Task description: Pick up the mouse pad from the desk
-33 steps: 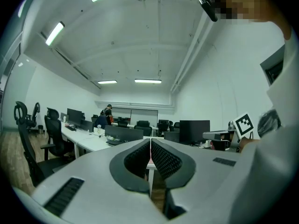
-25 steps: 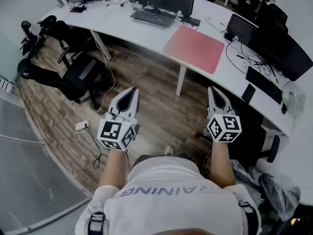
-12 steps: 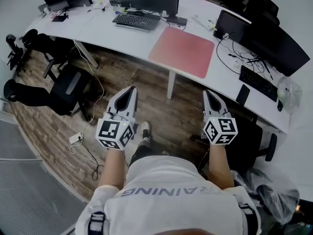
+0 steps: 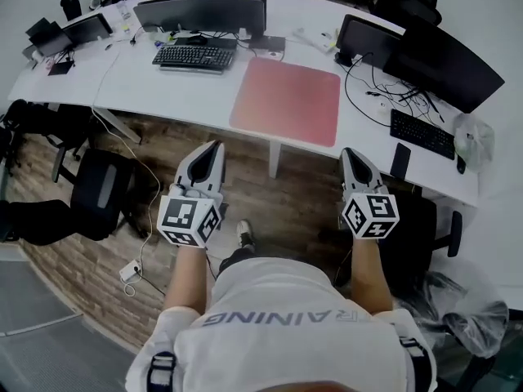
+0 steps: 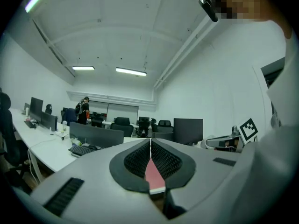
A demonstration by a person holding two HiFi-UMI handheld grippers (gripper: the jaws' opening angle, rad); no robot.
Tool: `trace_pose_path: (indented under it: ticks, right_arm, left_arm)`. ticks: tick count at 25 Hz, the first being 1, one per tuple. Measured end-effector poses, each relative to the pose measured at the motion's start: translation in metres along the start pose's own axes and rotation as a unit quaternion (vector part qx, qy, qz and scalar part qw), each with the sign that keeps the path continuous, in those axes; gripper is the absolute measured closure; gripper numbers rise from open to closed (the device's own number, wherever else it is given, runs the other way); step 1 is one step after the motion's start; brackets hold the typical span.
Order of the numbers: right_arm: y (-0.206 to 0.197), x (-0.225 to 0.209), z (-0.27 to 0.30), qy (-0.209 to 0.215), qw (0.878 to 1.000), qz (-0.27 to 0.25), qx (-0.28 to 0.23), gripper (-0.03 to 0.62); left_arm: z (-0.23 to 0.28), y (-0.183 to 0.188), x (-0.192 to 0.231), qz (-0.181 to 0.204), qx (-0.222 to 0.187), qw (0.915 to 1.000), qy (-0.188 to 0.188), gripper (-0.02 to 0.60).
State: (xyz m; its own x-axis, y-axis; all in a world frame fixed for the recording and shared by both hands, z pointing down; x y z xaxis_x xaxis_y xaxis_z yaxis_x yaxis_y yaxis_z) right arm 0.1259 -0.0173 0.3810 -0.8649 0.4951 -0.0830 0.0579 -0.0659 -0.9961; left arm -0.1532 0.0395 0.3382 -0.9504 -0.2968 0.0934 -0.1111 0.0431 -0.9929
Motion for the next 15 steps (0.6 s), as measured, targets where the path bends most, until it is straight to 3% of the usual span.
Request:
trace_pose_path:
  ticks: [15]
  right_arm:
    - [-0.007,0.034,0.127,-0.045,0.999,-0.016,0.014,0.571]
  left_arm:
    - [0.093,-0.014,0.126,-0.022,0.02,0.998,-0.055,0.546]
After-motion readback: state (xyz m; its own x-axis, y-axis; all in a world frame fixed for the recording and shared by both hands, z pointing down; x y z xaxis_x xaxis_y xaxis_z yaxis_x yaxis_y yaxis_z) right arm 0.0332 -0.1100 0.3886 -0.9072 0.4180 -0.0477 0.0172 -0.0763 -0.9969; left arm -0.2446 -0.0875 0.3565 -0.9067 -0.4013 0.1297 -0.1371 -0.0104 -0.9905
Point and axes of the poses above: the fingertips, and each gripper's own axes: z forward along the fingers, x to its left, y out of its top, the point moved 2 cm from there along -z, backward along the fingers, and after that the axes turned 8 degrees about -x, right-handed, at the moved point
